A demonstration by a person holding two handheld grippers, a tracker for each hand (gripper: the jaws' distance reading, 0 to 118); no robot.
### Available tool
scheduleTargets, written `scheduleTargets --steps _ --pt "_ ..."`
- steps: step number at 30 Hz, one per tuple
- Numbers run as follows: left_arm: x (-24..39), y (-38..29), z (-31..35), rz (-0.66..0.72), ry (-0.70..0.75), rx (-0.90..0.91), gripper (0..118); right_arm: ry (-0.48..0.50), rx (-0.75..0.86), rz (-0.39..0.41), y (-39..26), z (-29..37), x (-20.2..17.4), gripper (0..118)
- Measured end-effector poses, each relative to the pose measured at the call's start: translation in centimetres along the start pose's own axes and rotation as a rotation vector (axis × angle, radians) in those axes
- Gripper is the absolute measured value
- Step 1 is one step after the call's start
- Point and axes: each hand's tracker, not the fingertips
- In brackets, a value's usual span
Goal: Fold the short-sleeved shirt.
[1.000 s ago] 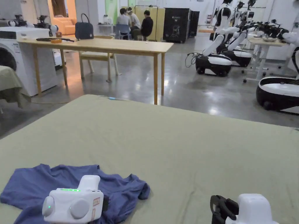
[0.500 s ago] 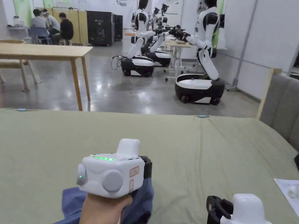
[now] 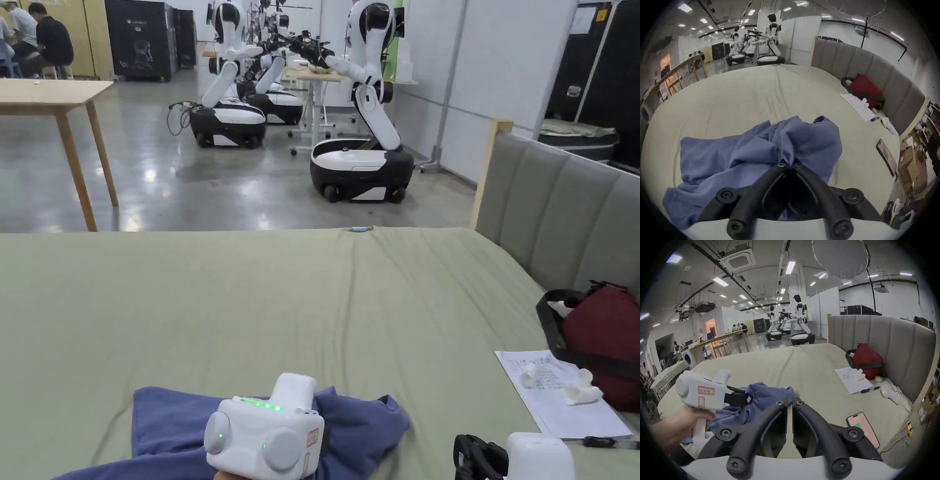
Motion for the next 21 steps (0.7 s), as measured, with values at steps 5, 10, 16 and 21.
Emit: scheduleTargets --steps 5,10,16,21 --pt "-1.2 -0.9 6.6 -0.062 0.022 0.152 110 -0.028 0.016 0.064 0.0 -0.2 -1.7 8" --pt "-6.6 -4.6 18.1 -0.106 0.163 0.312 110 0.027 0.013 0.079 0.6 -0.5 -4.0 8" --pt "-14.9 -11.5 28.0 -0.042 0.399 0.266 97 0.117 -0.035 0.045 -0.1 -1.5 -8.0 8" --pt "-21.4 -15.4 29.3 0.094 0.434 0.146 0 0.151 -0.051 0.03 -1.0 -1.4 -11.0 8"
